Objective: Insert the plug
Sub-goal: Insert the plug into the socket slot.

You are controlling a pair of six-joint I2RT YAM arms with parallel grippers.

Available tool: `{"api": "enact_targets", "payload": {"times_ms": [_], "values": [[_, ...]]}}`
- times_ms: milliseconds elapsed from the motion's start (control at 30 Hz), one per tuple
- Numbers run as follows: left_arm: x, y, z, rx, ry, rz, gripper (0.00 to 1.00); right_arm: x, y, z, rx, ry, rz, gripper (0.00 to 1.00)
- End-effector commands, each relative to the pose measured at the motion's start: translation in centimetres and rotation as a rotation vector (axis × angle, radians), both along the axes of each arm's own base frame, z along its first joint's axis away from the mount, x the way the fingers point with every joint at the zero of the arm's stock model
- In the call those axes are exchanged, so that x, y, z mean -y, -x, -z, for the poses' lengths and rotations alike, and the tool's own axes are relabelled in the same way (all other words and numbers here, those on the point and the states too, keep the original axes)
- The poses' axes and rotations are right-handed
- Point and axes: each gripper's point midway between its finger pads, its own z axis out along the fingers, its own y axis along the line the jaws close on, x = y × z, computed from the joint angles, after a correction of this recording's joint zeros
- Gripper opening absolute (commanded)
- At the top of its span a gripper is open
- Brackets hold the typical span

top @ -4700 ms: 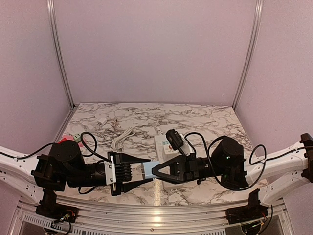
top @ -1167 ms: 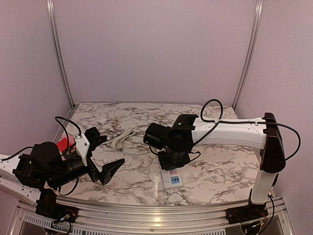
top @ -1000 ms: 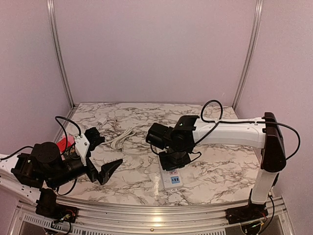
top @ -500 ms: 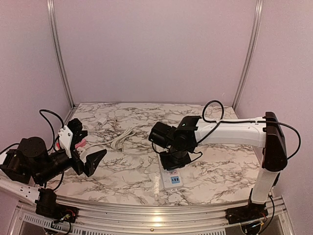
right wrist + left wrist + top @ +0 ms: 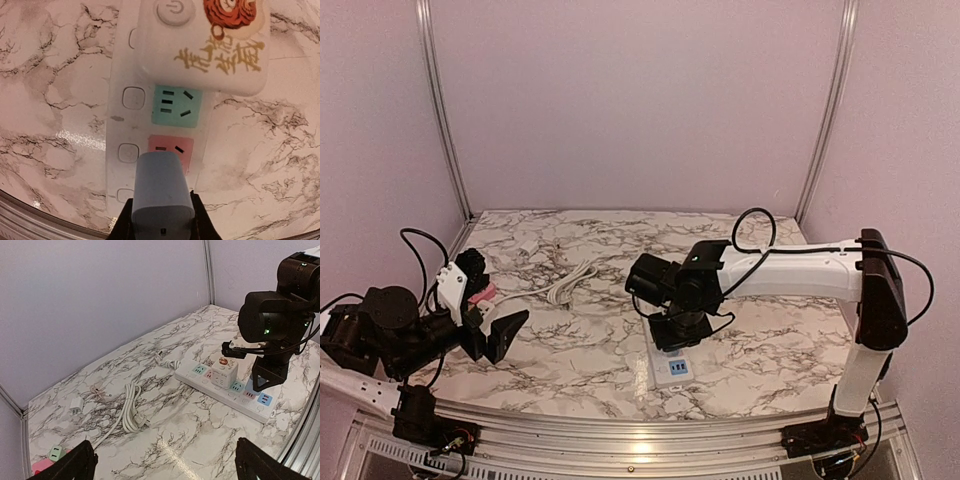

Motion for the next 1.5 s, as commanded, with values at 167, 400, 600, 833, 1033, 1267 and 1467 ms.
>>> {"api": "enact_targets", "payload": {"times_ms": [167, 400, 600, 833, 1033, 1267, 1467], "values": [[-0.4, 0.1, 0.3, -0.018, -0.011, 0.001, 0.99, 0.7, -0.2, 0.6, 0.002, 0.016, 0.033, 0.00], [-0.4, 0.1, 0.8, -0.016, -0.026, -0.001, 0.99, 0.1, -0.2, 0.7, -0.002, -0.004, 0.027, 0.00], [-0.4, 0.1, 0.8, -0.014, -0.019, -0.003, 0.99, 0.3, -0.4, 1.1, 0.001, 0.010, 0.031, 0.00], [-0.3, 0.1, 1.1, -0.018, -0.020, 0.002, 0.99, -0.1, -0.2, 1.5, -0.013, 0.000, 0.025, 0.00], [-0.3, 0.1, 1.1, -0.016, -0.021, 0.003, 0.99, -0.2, -0.1, 1.7, -0.028, -0.003, 0.026, 0.00], [-0.4, 0.1, 1.0, -0.014, -0.016, 0.003, 0.99, 1.0, -0.4, 2.7, -0.053, 0.027, 0.066, 0.00], [-0.4, 0.2, 1.0, -0.017, -0.010, 0.006, 0.99, 1.6, -0.8, 3.0, -0.057, 0.035, 0.092, 0.00]]}}
